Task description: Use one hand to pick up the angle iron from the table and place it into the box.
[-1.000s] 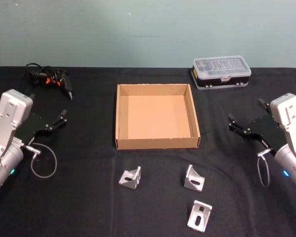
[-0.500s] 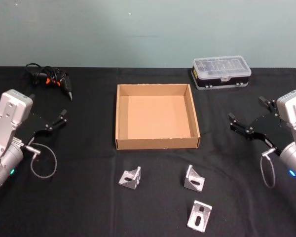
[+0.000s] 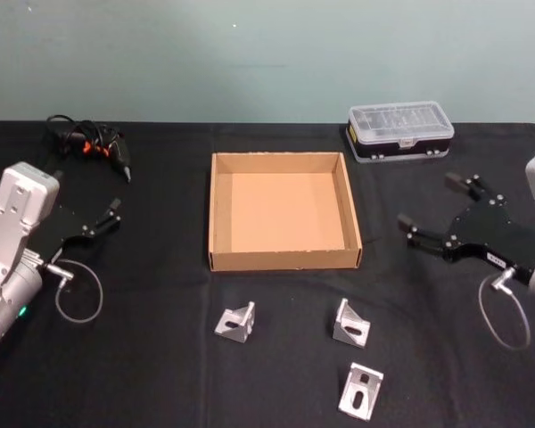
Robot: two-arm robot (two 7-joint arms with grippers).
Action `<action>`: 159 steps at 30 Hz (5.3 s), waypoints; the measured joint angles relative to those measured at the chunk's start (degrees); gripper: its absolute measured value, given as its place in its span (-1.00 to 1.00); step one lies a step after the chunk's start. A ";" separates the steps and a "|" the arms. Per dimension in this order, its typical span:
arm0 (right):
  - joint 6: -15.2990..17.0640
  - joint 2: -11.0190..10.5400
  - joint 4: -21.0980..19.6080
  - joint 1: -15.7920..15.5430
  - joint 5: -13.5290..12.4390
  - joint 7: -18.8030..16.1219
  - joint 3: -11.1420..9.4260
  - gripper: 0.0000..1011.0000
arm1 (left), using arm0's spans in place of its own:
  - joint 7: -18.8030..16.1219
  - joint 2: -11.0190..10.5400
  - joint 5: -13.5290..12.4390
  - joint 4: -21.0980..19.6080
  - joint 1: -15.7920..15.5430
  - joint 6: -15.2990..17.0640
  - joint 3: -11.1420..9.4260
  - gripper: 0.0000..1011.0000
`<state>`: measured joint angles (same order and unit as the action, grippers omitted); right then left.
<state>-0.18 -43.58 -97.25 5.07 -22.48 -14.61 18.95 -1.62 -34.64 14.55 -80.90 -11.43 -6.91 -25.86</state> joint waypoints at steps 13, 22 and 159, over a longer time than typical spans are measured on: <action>11.93 -6.17 -6.21 0.39 -9.83 -17.08 -0.93 0.98 | 0.00 0.00 0.00 0.00 0.00 0.00 0.00 0.98; 15.83 -10.03 -7.91 1.20 -12.67 -22.59 1.24 0.98 | 0.00 0.00 0.00 0.00 0.00 0.00 0.00 0.98; 18.87 7.87 8.85 21.10 1.81 -15.82 12.40 -0.89 | 0.00 0.00 0.00 0.00 0.00 0.00 0.00 0.98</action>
<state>18.69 -35.71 -88.39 26.17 -20.67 -30.43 31.36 -1.62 -34.65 14.55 -80.90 -11.43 -6.91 -25.86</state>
